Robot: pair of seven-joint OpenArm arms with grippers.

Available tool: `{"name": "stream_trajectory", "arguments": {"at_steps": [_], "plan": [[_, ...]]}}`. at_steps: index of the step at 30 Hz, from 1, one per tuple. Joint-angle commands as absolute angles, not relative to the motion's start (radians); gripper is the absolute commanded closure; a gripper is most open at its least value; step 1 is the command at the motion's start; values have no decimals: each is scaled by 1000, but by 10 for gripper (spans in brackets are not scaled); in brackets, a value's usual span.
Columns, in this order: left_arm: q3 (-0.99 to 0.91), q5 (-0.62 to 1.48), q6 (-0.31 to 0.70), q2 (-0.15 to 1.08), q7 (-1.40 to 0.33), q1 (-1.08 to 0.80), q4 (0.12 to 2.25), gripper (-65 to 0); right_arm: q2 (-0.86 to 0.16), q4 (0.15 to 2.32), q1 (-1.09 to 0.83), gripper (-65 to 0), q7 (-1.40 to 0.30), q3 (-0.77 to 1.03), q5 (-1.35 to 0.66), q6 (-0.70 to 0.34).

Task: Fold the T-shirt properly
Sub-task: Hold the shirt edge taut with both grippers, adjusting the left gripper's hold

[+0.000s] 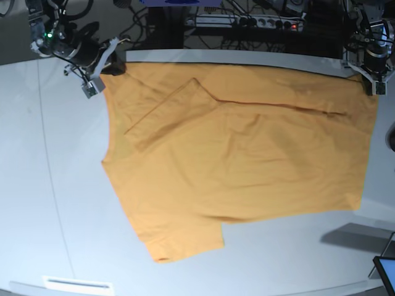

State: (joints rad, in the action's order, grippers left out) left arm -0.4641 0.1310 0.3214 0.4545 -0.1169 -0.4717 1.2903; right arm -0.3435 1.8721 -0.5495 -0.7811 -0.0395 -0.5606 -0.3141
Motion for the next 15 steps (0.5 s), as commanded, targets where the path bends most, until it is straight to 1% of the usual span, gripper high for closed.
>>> {"name": "stream_trajectory", "arguments": {"at_steps": [1, 6, 10, 15], "plan": [[-467, 122, 332, 470, -142, -481, 1296, 0, -355, 1868, -570, -1, -852, -35, -509, -292], [-469, 124, 332, 490, -140, -506, 1296, 0, -357, 1868, -581, -1, -851, -31, -509, -292], [-470, 128, 332, 506, -140, -507, 1296, 0, -357, 1868, -585, -1, -851, 13, -507, -292], [-524, 124, 334, 506, -140, -506, 1297, 0, -357, 1870, -585, -1, -858, 33, -507, -292]]}}
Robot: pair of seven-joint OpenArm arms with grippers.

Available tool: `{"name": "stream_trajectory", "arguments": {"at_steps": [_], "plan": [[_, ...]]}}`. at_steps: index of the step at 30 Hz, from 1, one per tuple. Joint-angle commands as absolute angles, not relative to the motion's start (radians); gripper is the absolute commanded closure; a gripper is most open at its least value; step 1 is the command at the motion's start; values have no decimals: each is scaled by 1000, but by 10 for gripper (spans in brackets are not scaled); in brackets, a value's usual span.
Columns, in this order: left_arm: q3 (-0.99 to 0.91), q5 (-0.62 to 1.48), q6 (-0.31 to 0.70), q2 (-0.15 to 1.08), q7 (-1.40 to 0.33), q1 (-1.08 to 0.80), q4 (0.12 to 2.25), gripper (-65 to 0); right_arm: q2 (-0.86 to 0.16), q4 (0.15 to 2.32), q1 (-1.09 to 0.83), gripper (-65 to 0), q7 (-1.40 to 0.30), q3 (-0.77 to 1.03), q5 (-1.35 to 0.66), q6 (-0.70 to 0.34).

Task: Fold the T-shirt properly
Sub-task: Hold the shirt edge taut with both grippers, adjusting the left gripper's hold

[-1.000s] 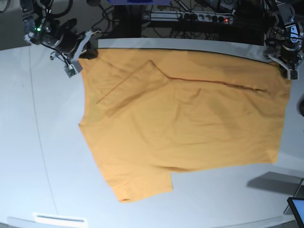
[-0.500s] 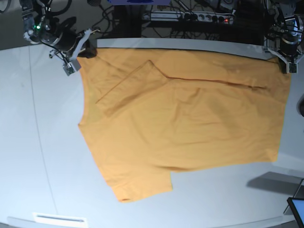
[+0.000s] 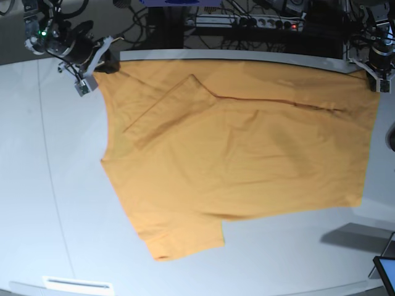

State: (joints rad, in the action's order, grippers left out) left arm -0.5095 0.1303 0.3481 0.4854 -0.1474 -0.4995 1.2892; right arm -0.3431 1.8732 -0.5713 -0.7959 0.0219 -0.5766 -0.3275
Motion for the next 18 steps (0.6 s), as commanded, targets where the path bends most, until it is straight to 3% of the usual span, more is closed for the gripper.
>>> {"name": "stream_trajectory", "arguments": {"at_steps": [1, 18], "plan": [[-524, 124, 334, 506, -140, -503, 1297, 0, -357, 1870, -585, -1, -858, 31, -507, -292], [-562, 130, 334, 498, -148, -533, 1388, 0, -355, 1873, -584, 0, -860, 35, -509, -292]]}}
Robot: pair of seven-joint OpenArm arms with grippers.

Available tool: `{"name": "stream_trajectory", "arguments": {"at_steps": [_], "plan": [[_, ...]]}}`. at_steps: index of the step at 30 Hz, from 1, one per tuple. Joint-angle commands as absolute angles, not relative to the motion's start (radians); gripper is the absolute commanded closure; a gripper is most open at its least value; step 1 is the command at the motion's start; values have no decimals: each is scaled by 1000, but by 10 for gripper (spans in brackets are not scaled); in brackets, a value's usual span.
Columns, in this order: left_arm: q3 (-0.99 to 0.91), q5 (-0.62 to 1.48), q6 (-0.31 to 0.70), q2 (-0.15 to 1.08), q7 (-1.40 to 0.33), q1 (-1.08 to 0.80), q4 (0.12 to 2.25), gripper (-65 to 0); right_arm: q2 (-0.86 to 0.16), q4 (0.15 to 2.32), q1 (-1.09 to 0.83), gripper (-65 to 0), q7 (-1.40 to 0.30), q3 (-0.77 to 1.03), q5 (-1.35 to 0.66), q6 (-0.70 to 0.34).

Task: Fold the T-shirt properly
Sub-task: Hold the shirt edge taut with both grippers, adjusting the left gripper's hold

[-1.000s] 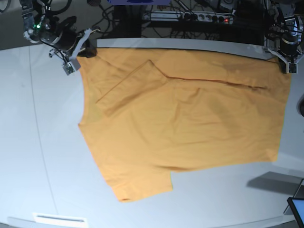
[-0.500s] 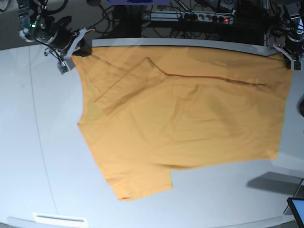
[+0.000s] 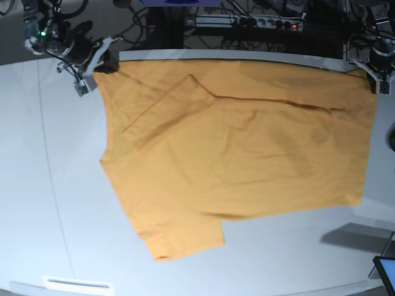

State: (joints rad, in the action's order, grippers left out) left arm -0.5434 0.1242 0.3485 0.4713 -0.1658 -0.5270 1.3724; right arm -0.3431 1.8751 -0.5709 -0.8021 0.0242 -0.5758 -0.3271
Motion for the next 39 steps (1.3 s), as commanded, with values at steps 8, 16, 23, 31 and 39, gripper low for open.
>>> {"name": "stream_trajectory", "arguments": {"at_steps": [8, 16, 23, 31, 39], "plan": [[-618, 133, 334, 496, -151, -527, 1438, 0, -354, 1940, -579, -1, -862, 36, -510, -292], [-611, 134, 334, 473, -153, -507, 1468, 0, -349, 1960, -555, -3, -926, 58, -512, -292], [-608, 134, 334, 473, -153, -499, 1457, 0, -332, 1960, -555, -35, -931, 61, -513, -292], [-615, 134, 334, 473, -153, -499, 1457, 0, -331, 1971, -556, -171, -929, 61, -515, -292], [-613, 134, 334, 475, -153, -498, 1457, 0, -332, 1989, -555, -170, -931, 61, -518, -292]]}}
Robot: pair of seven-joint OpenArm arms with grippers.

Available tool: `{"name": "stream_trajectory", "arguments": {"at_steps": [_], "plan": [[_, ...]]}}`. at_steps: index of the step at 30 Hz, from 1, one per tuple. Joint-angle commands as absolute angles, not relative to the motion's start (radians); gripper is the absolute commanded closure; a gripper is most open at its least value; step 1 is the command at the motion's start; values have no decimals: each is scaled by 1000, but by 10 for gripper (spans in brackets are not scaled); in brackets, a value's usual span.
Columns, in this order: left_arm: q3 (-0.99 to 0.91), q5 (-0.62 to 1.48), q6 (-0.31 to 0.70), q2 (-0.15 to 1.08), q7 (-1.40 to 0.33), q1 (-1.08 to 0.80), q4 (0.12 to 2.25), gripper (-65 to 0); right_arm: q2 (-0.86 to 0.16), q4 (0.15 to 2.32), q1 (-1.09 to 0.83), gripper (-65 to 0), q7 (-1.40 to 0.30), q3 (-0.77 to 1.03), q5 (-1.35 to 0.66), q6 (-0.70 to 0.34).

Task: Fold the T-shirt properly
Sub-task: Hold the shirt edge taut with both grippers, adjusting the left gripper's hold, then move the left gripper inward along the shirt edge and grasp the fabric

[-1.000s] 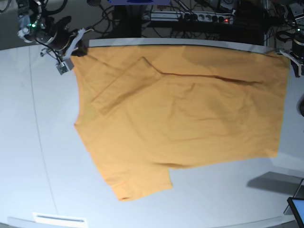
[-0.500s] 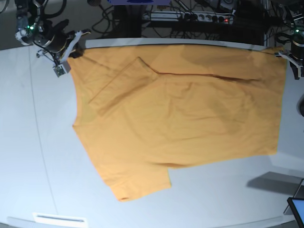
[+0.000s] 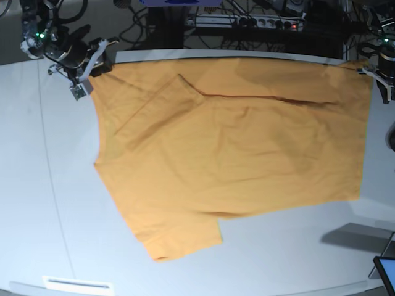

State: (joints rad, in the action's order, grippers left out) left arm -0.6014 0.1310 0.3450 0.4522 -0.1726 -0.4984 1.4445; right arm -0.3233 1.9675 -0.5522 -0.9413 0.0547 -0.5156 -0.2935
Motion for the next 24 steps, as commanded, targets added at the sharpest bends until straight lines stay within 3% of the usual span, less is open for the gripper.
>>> {"name": "stream_trajectory", "arguments": {"at_steps": [1, 3, 5, 18, 24], "plan": [[-613, 134, 334, 475, -153, -498, 1457, 0, -332, 1989, -555, -167, -931, 61, -518, -292], [-613, 134, 334, 475, -153, -498, 1457, 0, -332, 1989, -555, -110, -932, 61, -518, -292], [-613, 134, 334, 475, -153, -498, 1457, 0, -334, 1989, -555, 0, -932, 61, -518, -292], [-604, 134, 335, 458, -153, -496, 1478, 0, -334, 2003, -504, -1, -932, 61, -519, -292], [-503, 134, 335, 433, -199, -466, 1555, 0, -332, 2003, -440, -1, -932, 61, -519, -292]]}}
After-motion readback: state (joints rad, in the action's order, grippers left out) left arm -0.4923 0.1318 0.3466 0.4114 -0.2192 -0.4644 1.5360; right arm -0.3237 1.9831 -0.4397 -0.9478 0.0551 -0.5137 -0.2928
